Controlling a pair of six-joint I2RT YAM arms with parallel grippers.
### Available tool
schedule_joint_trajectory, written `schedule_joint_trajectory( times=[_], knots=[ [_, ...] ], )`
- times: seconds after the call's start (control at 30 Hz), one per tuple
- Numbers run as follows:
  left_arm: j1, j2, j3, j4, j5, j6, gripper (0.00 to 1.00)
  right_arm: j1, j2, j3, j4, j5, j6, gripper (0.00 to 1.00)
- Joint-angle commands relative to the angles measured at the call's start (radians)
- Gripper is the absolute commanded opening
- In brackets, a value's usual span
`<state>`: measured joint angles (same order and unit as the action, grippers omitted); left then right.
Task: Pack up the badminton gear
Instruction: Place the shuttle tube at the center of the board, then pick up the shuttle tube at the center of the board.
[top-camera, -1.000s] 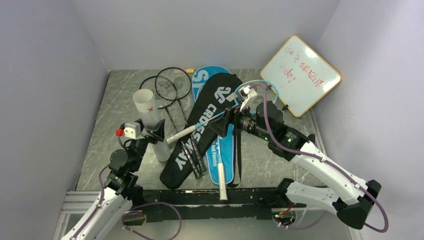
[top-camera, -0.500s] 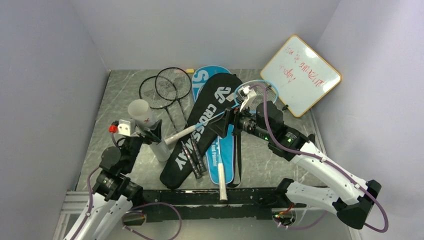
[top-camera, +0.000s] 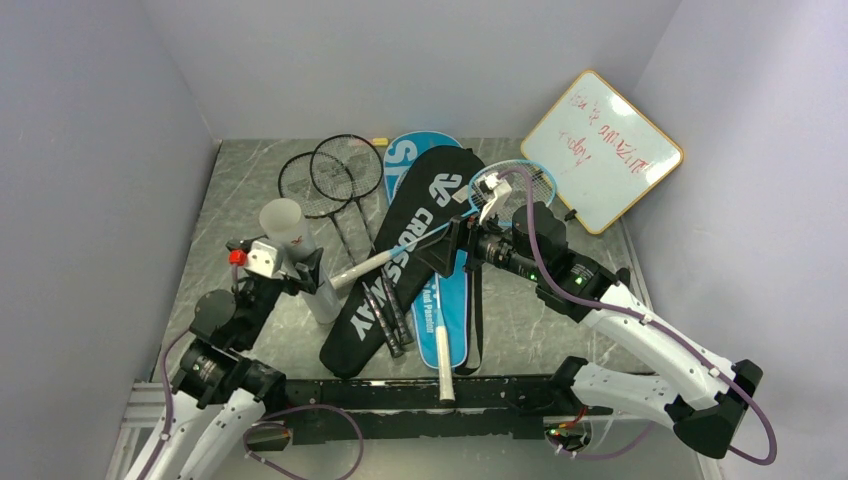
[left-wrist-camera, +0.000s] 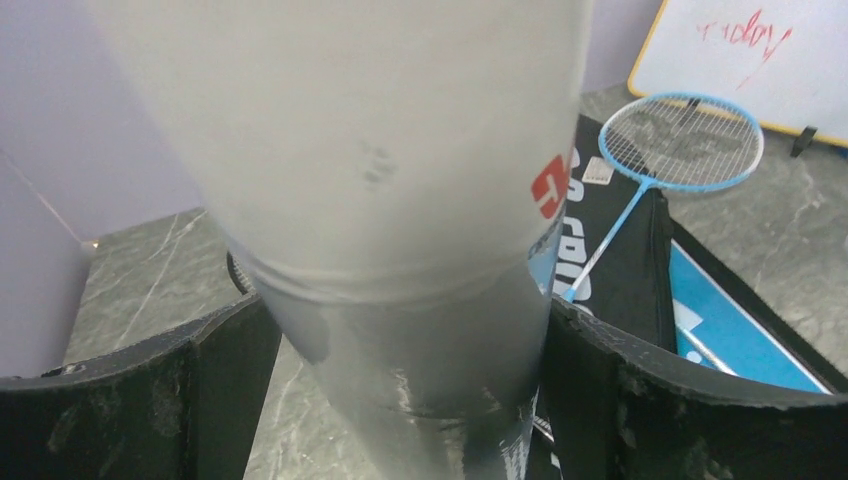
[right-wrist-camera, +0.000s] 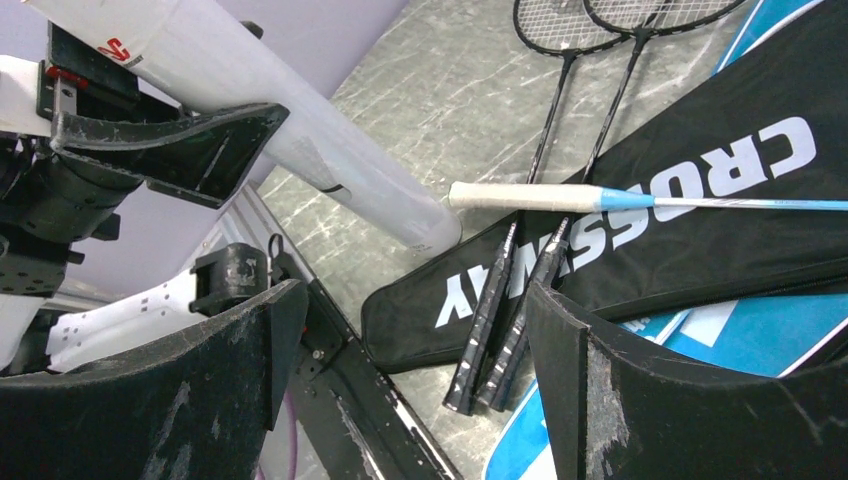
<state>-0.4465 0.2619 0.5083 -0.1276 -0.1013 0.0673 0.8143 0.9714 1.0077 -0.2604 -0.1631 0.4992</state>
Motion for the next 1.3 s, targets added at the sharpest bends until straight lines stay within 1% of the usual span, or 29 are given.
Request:
schedule_joint_trajectory(
  times=[0.0, 0.13, 0.17, 0.2, 0.27, 0.3, 0.43, 0.53, 0.6, 0.67, 0.83, 0.87, 0.9, 0.97, 1.0, 1.07, 1.13, 1.2, 1.27],
  knots=[
    [0.002, 0.045, 0.050, -0.008, 0.023, 0.071, 0.96, 0.005, -0.011, 0.027, 0.051, -0.012, 0.000, 0.85],
    [0.002, 0.084, 0.050, 0.024, 0.024, 0.087, 0.97, 0.005, -0.014, 0.028, 0.048, -0.010, -0.002, 0.85],
    [0.002, 0.091, 0.051, 0.027, 0.031, 0.094, 0.95, 0.004, -0.015, 0.028, 0.046, -0.009, -0.002, 0.85],
    [0.002, 0.098, 0.053, 0.033, 0.034, 0.099, 0.91, 0.005, -0.016, 0.026, 0.045, -0.008, -0.003, 0.85],
    [0.002, 0.105, 0.056, 0.037, 0.035, 0.105, 0.74, 0.005, -0.018, 0.026, 0.040, -0.001, -0.004, 0.85],
    [0.002, 0.106, 0.058, 0.040, 0.035, 0.108, 0.69, 0.004, -0.020, 0.025, 0.037, 0.002, -0.006, 0.85],
    [0.002, 0.094, 0.062, 0.051, 0.089, 0.136, 0.64, 0.005, -0.016, 0.019, 0.012, 0.037, -0.008, 0.85],
    [0.002, 0.096, 0.058, 0.078, 0.144, 0.146, 0.57, 0.005, 0.003, 0.010, -0.024, 0.119, 0.011, 0.86],
    [0.002, 0.112, 0.062, 0.090, 0.154, 0.139, 0.56, 0.005, 0.017, -0.011, -0.038, 0.174, 0.017, 0.86],
    [0.002, 0.144, 0.081, 0.088, 0.199, 0.150, 0.54, 0.003, 0.038, -0.040, -0.049, 0.256, 0.017, 0.85],
    [0.002, 0.258, 0.158, 0.057, 0.342, 0.144, 0.56, -0.023, 0.124, -0.137, -0.084, 0.536, 0.002, 0.84],
    [0.002, 0.272, 0.168, 0.059, 0.373, 0.141, 0.56, -0.036, 0.138, -0.154, -0.097, 0.585, 0.007, 0.85],
    [0.002, 0.281, 0.177, 0.064, 0.392, 0.141, 0.57, -0.052, 0.151, -0.172, -0.111, 0.621, 0.016, 0.88],
    [0.002, 0.289, 0.198, 0.065, 0.418, 0.151, 0.57, -0.103, 0.168, -0.204, -0.129, 0.657, 0.040, 0.97],
    [0.002, 0.291, 0.214, 0.057, 0.432, 0.159, 0.57, -0.146, 0.173, -0.217, -0.133, 0.655, 0.049, 0.99],
    [0.002, 0.300, 0.263, 0.027, 0.464, 0.174, 0.57, -0.234, 0.180, -0.246, -0.129, 0.626, 0.058, 0.99],
    [0.002, 0.319, 0.325, -0.022, 0.494, 0.186, 0.56, -0.296, 0.184, -0.268, -0.123, 0.631, 0.077, 0.94],
    [0.002, 0.339, 0.375, -0.051, 0.538, 0.184, 0.57, -0.315, 0.193, -0.284, -0.122, 0.689, 0.125, 0.85],
    [0.002, 0.356, 0.392, -0.046, 0.595, 0.163, 0.56, -0.328, 0.212, -0.302, -0.108, 0.745, 0.164, 0.81]
  ],
)
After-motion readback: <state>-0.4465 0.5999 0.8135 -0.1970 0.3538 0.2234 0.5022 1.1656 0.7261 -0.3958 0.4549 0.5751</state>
